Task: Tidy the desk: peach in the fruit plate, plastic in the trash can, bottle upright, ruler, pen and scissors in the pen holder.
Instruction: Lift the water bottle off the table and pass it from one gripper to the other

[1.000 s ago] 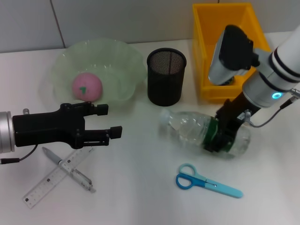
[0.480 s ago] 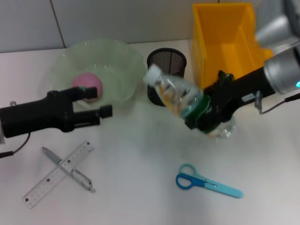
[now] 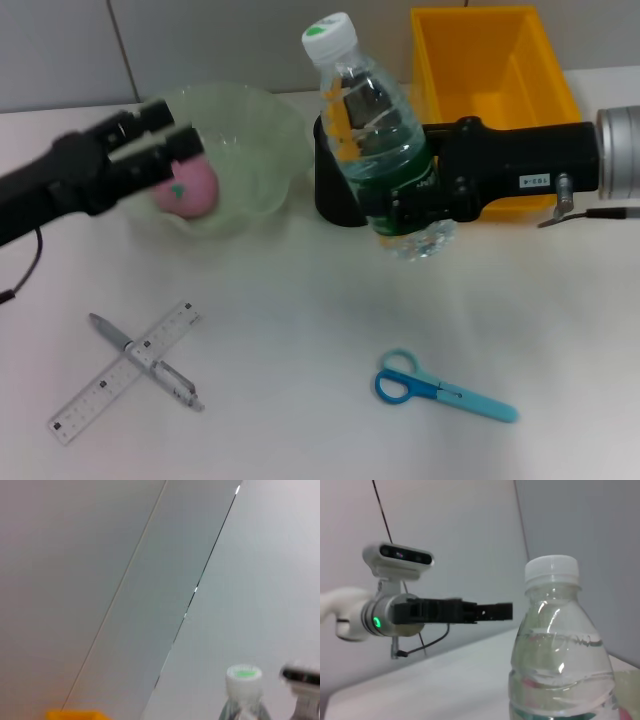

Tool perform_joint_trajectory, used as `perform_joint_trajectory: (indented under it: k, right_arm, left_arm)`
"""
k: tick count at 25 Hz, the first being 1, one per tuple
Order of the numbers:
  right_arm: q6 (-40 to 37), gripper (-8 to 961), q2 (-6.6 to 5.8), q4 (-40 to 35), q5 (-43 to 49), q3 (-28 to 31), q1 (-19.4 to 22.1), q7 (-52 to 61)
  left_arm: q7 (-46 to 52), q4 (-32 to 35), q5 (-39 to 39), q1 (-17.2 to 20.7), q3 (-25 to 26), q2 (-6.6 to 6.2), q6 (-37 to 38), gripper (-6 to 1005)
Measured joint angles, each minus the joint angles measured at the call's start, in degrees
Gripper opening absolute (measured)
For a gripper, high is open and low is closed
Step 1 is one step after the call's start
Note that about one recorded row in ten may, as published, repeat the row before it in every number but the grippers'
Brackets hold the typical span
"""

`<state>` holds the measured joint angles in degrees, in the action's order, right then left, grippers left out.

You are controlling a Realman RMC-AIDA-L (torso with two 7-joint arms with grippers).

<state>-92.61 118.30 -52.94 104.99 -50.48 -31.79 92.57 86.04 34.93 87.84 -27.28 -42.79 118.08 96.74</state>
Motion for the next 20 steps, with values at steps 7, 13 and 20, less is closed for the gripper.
perform_joint_trajectory:
  k: [7, 13, 20]
  right_arm:
    - [-0.04, 760, 0.61, 10.32, -3.84, -0.32, -2.99, -6.79]
    - [-0.1, 764, 0.68, 18.25, -3.92, -0.38, -6.65, -11.14]
    - [1.0, 769, 0.81, 21.65, -3.97, -2.14, -8.71, -12.89]
  left_arm:
    - [-1.65, -3.85, -5.41, -0.69, -0.32, 0.24, 2.73, 837]
    - [-5.78, -7.63, -5.7, -2.26, -1.64, 0.4, 3.37, 837]
    - [-8.79, -9.53, -5.44, -2.92, -2.7, 0.38, 3.11, 837]
